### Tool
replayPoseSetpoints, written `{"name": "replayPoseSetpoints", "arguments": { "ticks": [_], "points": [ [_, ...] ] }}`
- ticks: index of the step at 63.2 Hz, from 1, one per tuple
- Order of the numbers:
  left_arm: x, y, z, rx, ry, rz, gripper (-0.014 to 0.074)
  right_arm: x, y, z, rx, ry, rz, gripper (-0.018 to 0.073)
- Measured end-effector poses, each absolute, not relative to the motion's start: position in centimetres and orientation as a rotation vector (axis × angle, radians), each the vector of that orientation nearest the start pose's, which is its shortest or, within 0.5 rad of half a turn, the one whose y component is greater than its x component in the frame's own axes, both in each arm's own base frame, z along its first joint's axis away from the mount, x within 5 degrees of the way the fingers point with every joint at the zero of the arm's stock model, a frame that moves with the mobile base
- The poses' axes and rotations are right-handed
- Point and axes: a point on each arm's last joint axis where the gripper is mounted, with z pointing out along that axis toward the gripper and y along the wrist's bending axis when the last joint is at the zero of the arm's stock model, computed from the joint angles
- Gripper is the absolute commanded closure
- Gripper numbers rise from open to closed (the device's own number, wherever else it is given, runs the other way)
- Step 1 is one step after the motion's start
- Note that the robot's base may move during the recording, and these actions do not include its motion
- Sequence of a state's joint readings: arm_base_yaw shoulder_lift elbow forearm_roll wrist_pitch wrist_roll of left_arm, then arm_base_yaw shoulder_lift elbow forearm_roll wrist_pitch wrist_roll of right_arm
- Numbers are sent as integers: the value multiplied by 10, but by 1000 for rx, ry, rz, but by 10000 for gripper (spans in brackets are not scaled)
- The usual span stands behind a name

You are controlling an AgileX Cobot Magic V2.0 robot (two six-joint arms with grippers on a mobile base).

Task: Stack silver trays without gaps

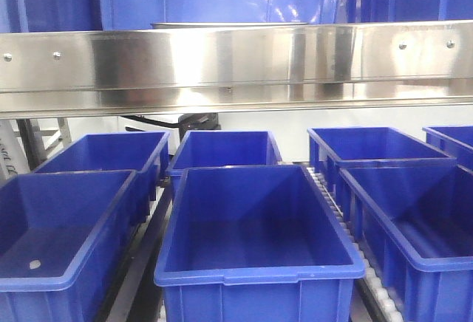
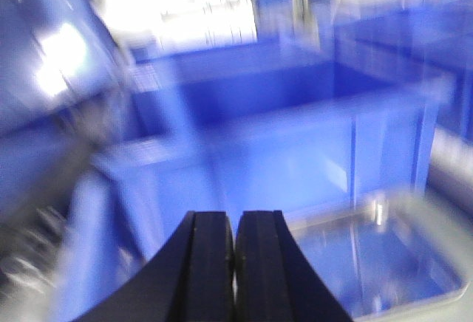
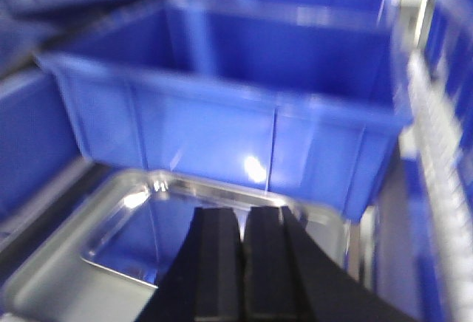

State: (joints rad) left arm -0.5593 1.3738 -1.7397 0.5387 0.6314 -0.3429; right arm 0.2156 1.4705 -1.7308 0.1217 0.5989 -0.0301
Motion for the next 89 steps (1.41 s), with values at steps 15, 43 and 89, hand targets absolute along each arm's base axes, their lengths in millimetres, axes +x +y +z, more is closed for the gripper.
{"name": "replayPoseSetpoints", "arguments": {
  "ticks": [15,43,89],
  "points": [
    [174,-80,518,331,1549,-125,605,225,54,484,-164,1682,256,638],
    [66,-14,426,321,1511,-146,605,87,23,378,-153,1629,254,638],
    [2,28,417,222,1336,-190,605,42,14,377,-150,1500,263,638]
  ]
}}
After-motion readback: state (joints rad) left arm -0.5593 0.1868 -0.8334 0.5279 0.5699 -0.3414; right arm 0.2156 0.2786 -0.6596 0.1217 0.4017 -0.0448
